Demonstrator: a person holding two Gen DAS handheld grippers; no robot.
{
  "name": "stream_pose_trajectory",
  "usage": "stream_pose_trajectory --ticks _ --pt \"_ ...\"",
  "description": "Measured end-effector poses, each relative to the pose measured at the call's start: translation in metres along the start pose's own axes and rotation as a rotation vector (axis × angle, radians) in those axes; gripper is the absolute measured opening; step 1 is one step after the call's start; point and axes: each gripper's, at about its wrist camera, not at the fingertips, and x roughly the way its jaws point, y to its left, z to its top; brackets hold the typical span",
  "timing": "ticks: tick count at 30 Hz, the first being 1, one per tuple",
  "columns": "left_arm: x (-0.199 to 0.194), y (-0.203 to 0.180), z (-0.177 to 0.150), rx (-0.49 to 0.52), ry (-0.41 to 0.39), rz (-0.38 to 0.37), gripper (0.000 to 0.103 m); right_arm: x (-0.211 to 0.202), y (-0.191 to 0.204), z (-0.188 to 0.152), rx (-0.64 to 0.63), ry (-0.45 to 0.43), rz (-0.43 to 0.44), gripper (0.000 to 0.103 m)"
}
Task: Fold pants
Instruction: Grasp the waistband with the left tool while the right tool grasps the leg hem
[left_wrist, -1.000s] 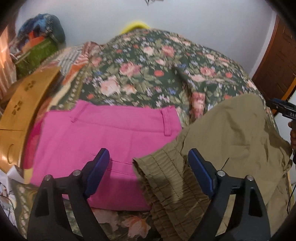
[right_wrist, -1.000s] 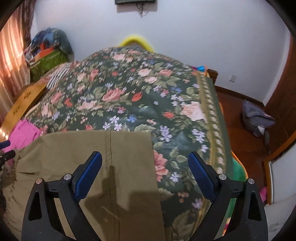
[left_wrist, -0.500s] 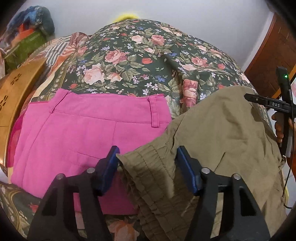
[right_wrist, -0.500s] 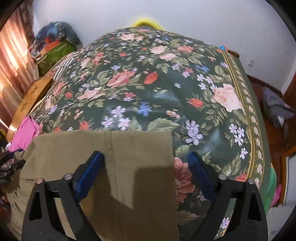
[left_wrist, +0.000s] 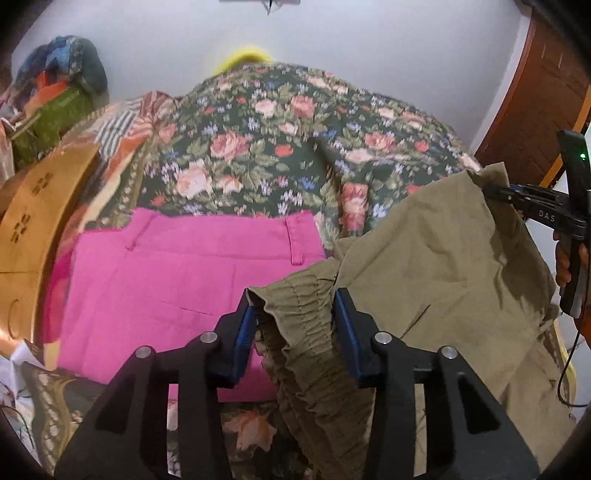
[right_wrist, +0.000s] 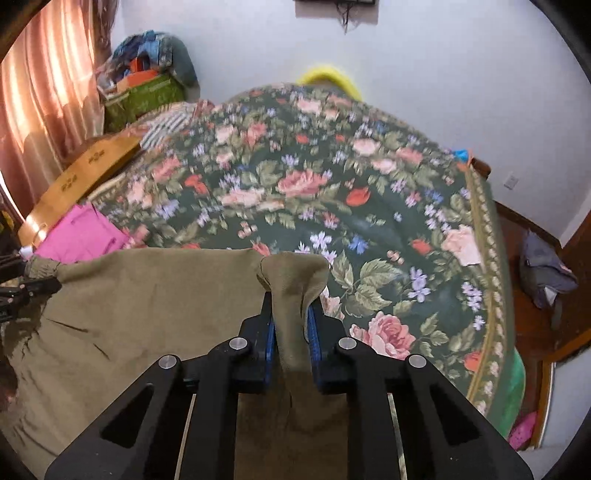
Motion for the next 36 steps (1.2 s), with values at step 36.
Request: stream_pose_trajectory --ticks 36 --pt "-0.151 -0.068 -0.020 0.118 -0.164 -0.116 0.012 -0.206 0.024 -0.073 0.117 -0.266 -0.009 0.014"
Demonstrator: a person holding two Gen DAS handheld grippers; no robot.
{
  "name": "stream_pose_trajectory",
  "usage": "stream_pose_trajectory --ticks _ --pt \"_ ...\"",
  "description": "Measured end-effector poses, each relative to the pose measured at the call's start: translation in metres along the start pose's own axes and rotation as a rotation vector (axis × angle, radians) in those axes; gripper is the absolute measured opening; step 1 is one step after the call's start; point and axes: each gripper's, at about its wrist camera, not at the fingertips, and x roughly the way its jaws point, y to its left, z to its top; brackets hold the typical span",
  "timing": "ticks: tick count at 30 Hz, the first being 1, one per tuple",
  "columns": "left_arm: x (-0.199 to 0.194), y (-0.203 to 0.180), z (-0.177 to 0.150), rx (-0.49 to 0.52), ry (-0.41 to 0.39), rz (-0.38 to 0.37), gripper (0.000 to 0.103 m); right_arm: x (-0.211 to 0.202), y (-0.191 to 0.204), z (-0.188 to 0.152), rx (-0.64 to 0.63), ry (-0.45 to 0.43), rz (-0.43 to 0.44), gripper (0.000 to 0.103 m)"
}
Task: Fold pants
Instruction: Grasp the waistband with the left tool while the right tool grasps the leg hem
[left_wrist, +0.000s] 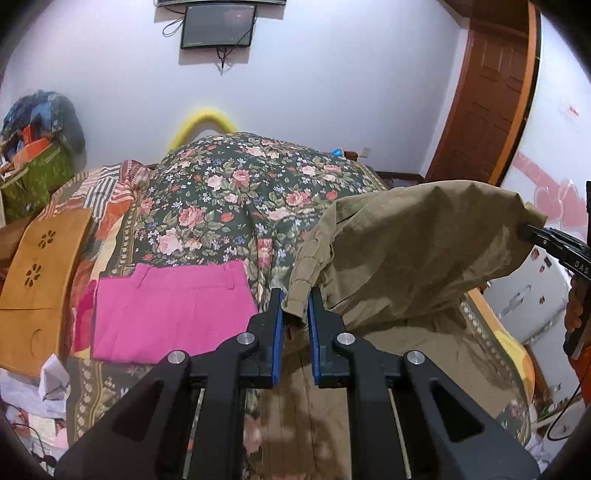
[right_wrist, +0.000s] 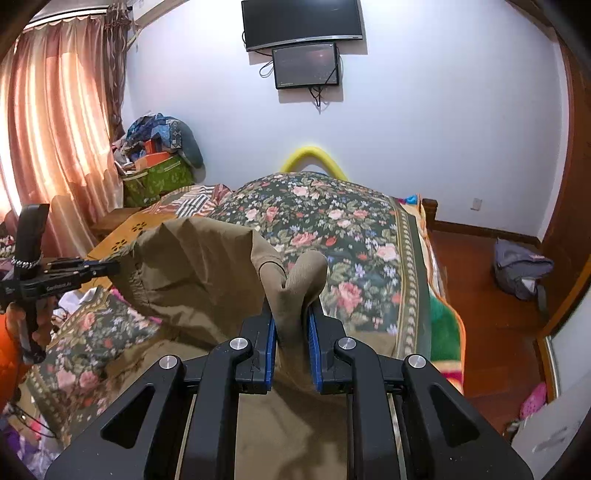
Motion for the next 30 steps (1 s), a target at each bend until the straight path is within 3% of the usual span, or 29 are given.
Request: stream_pose_trajectory --ticks 15,23,30 --pt "-0.023 -0.018 -0.085 0.056 0.075 0.007 0.012 -0.033 0.018 -0.094 0.081 0.108 -0.011 0.014" --pt "-0.013 -0.013 -0.129 0.014 0.150 0.002 0.012 -0.033 0.018 -0.143 0.152 0.187 -0.022 0.014" --pt "-0.001 -0.005 -0.155 -0.028 0.212 0.025 0.012 -0.033 0.018 -0.166 0.180 0.240 -0.042 0.016"
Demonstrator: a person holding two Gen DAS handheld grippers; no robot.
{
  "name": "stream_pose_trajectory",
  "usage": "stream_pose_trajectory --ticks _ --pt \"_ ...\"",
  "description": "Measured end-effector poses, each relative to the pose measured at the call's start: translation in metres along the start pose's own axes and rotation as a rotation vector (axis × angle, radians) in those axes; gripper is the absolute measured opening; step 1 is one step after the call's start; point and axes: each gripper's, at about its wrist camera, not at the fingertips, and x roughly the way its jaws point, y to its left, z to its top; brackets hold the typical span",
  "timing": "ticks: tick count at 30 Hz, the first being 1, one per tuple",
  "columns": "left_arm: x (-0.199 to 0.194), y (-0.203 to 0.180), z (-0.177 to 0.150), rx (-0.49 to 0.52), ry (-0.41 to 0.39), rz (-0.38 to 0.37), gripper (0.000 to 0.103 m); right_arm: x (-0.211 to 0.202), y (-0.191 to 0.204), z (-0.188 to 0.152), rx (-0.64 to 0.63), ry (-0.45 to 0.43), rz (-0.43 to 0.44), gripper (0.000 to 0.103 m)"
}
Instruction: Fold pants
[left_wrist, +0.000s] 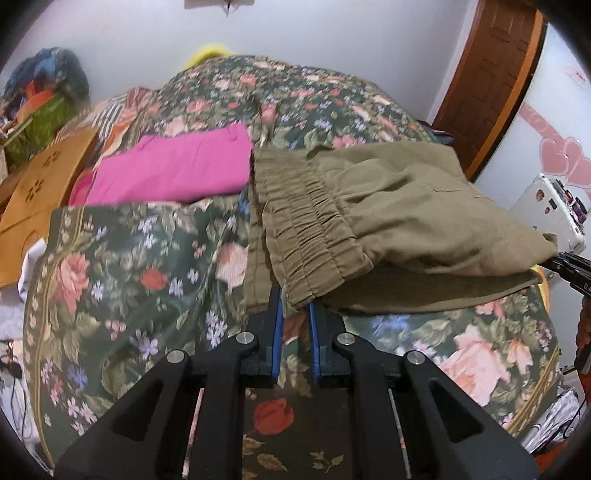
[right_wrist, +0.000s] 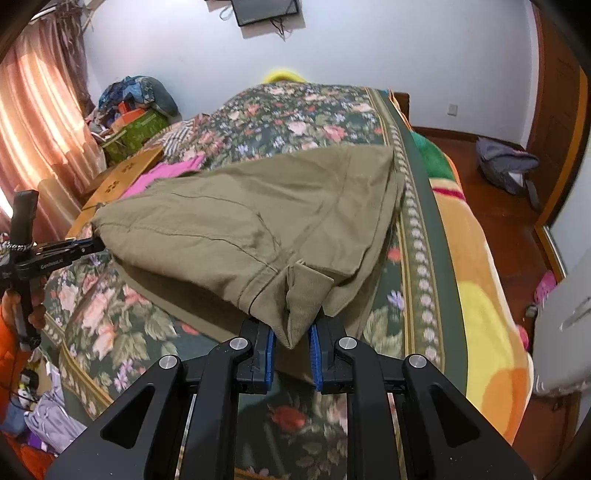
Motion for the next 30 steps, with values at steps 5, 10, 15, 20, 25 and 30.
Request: stream_pose_trajectory --ticks 5,10,15,20,25,30 --pt "-0.007 0.007 0.000 -0.015 -0.008 0.032 0.012 -0.001 -0.006 -0.010 0.008 0.033 -0.042 0.023" --pt "-0.022 0.012 0.008 -0.022 -0.042 0.076 0.012 -0.009 -0.021 -0.020 0.057 0.057 -0.066 0.023" --pt "-0.041 0.004 0.023 -0.004 -0.105 0.110 0.012 -0.030 -0.031 -0.017 0.090 0.025 -0.115 0.023" --pt "-0.048 -0.018 0.036 0.021 -0.137 0.046 0.012 -0.049 -0.021 -0.002 0.077 -0.044 -0.099 0.023" --pt "-0.028 -0.046 0.034 0.072 -0.096 -0.016 0.012 -0.045 -0.001 0.010 0.045 -0.086 -0.034 0.025" --pt "0.008 -0.054 0.024 0.076 -0.006 -0.022 0.012 -0.005 0.006 0.006 0.061 -0.005 0.015 0.025"
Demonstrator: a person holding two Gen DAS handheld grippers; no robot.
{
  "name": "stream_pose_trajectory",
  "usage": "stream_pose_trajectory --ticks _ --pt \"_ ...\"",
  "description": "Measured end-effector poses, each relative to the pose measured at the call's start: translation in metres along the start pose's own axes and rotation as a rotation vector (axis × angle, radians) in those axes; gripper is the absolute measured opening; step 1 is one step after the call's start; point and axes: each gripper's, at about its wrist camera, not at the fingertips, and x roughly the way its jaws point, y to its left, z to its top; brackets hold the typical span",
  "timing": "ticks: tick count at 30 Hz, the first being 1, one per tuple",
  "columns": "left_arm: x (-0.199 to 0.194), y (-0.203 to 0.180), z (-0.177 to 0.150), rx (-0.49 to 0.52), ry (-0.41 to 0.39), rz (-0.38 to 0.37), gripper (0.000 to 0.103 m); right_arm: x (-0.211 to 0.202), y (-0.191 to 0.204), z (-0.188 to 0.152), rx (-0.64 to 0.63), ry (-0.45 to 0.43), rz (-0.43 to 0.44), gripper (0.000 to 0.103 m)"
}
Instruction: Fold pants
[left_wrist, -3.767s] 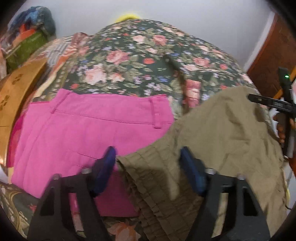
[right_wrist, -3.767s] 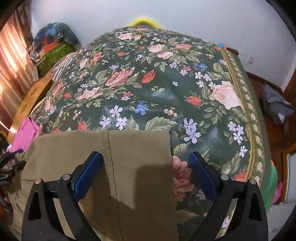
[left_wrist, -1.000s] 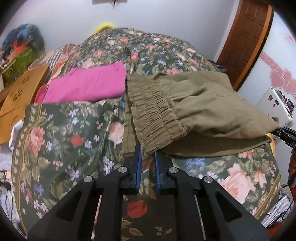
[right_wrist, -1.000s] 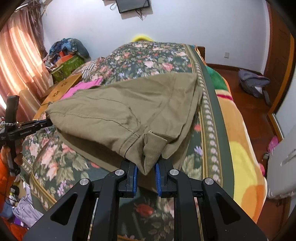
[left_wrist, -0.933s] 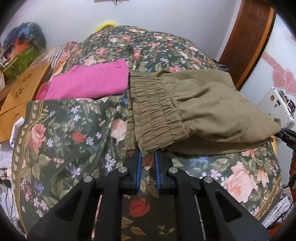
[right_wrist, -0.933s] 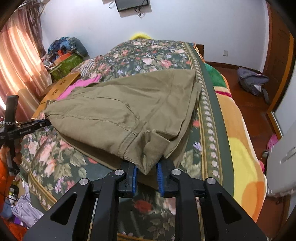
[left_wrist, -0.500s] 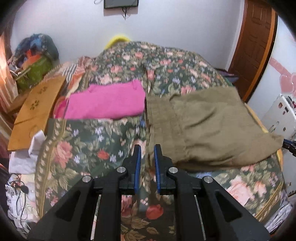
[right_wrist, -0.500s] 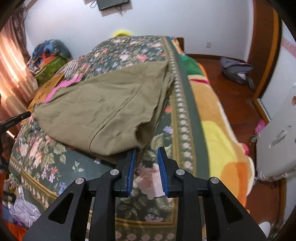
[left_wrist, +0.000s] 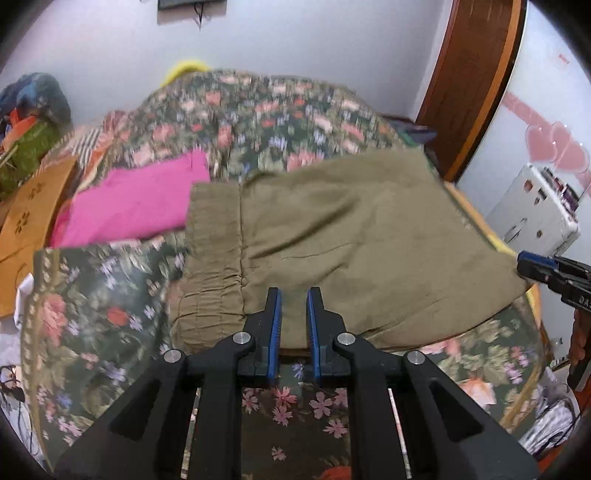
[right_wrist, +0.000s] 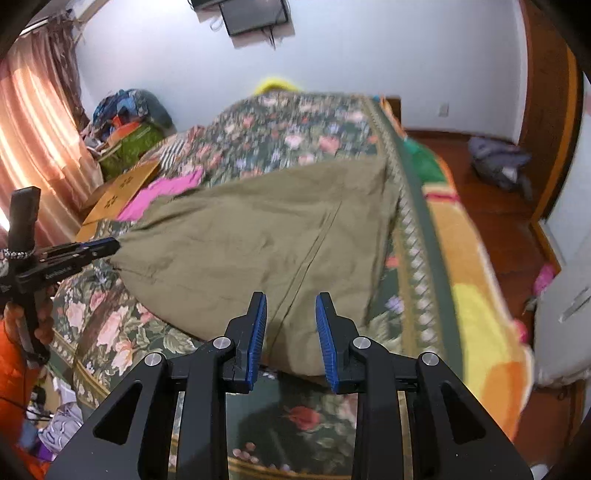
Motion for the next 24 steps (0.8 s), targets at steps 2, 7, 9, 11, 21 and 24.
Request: stream_pose_trajectory --ticks 2,7,9,11,21,24 --pt "0.009 0.001 -0.005 -0.004 0.021 -0.002 0.012 0.016 0.001 -0.008 0.014 0.053 0.023 0.025" --pt "0.016 0.002 -0.011 -0.011 0.029 -0.020 0.012 0.026 -0.002 -0.017 -0.003 0.075 -0.001 0.038" --pt "0.020 0.002 -0.012 -0.016 0.033 -0.027 0.012 0.027 -0.008 -0.016 0.007 0.087 0.012 0.040" --pt "0.021 0.005 -0.013 -0.033 0.037 -0.039 0.012 0.030 -0.015 -0.016 0.021 0.102 0.024 0.049" --pt "-0.006 0.024 0.010 -0.071 0.032 -0.035 0.025 0.013 -0.024 -0.001 0.001 0.090 0.020 0.050" --pt "-0.010 0.033 0.029 -0.078 -0.012 0.023 0.050 0.004 -0.033 0.015 0.020 0.044 0.007 0.050"
